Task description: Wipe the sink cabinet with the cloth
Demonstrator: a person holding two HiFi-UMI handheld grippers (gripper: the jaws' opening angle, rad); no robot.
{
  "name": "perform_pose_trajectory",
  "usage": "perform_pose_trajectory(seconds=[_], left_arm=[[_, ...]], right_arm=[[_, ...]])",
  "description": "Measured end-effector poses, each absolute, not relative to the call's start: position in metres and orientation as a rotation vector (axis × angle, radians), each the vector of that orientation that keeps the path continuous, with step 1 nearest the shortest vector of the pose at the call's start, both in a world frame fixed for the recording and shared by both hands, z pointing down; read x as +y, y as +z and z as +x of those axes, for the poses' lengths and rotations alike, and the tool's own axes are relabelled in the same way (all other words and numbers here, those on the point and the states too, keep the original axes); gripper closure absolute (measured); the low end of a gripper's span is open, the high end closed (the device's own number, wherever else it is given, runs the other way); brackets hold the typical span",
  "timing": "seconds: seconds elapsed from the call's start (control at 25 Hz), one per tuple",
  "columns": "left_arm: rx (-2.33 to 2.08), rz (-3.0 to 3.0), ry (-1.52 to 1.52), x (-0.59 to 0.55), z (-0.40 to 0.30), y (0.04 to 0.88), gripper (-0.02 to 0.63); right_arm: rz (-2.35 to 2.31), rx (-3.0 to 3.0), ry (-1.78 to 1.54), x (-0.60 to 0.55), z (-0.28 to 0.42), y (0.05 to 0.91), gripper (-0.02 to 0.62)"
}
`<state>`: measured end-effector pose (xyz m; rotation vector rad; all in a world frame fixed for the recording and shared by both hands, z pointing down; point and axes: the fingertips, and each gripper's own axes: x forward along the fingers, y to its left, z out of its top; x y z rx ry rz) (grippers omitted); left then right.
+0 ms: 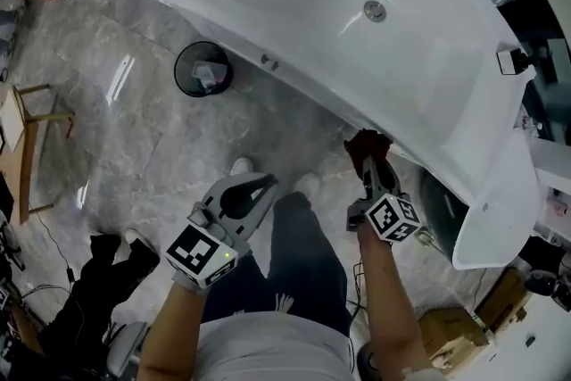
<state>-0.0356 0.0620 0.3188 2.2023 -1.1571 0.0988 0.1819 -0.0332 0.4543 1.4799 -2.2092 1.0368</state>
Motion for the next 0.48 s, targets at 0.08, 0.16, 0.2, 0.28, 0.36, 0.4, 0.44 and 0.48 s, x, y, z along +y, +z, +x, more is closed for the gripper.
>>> perform_pose_trajectory(seconds=[0.08,0.16,0.2,0.28,0.36,0.4,0.44,0.48], left_arm=[[-1.171,2.172,0.082,0.066,-0.041,0.333,0.594],[-1.182,2.156,0.068,0.069,-0.045,0.347,0.594],[-1.185,2.150,0.065,0.070,-0.046,0.355,0.594],[-1.187,2.133,0.060,0.072,-0.047,0.370,0.594],[-1.179,2.113,0.048,0.075,-0.047,0.385,0.594],[-1.173,2.106,0.043,0.076,-0.046,0.392,0.594],[-1.168,2.102,0.041,0.077,-0.046,0.398,0.594],[-1.165,2.098,0.040,0.079,-0.045,0.403,0.594]], right_arm=[[1.490,-2.187,1.031,-0.039,0.184,0.472,0.518],[1.508,-2.178,1.030,-0.047,0.187,0.487,0.518],[1.516,-2.174,1.030,-0.052,0.189,0.495,0.518],[1.532,-2.166,1.040,-0.060,0.192,0.510,0.518],[1.551,-2.158,1.062,-0.065,0.196,0.523,0.518],[1.560,-2.158,1.072,-0.067,0.196,0.529,0.518],[1.567,-2.162,1.079,-0.069,0.196,0.532,0.518],[1.573,-2.167,1.081,-0.072,0.196,0.535,0.518]])
